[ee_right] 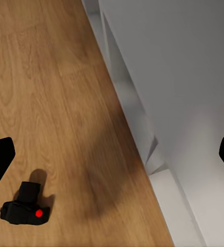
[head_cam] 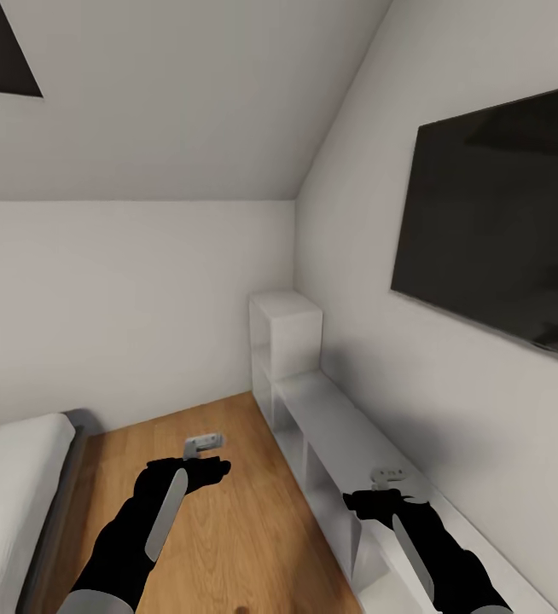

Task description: Attach the digital camera to the camera tripod in the bedroom.

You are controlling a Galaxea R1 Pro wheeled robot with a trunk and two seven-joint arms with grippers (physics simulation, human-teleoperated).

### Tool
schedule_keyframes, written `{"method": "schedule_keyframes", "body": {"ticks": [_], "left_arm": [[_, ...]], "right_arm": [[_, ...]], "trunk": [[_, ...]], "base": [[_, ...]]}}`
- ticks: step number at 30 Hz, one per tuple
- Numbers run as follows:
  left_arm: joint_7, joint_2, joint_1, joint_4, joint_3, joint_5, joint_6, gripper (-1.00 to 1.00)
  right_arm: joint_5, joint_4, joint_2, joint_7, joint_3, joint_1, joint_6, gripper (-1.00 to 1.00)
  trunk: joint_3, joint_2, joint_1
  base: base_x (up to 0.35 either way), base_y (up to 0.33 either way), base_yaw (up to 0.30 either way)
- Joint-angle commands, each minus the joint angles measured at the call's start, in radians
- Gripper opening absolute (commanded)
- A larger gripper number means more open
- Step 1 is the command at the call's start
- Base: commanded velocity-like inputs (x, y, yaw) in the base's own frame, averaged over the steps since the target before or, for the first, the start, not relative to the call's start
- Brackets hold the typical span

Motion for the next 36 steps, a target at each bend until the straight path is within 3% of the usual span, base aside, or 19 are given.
{"method": "schedule_keyframes", "body": {"ticks": [1, 36], "left_arm": [[0.010, 0.000, -0.001, -0.001, -0.001, 0.011, 0.003, 1.00], [0.010, 0.000, -0.001, -0.003, -0.001, 0.011, 0.002, 1.00]], "right_arm": [[-0.008, -0.001, -0.001, -0.002, 0.003, -0.001, 0.005, 1.00], [-0.008, -0.001, -0.002, -0.001, 0.007, -0.001, 0.005, 1.00]], "trunk": [[-0.004, -0.008, 0.004], [-0.114, -0.253, 0.138]], "base": [[0.000, 0.000, 0.000], [0.000, 0.000, 0.000]]}}
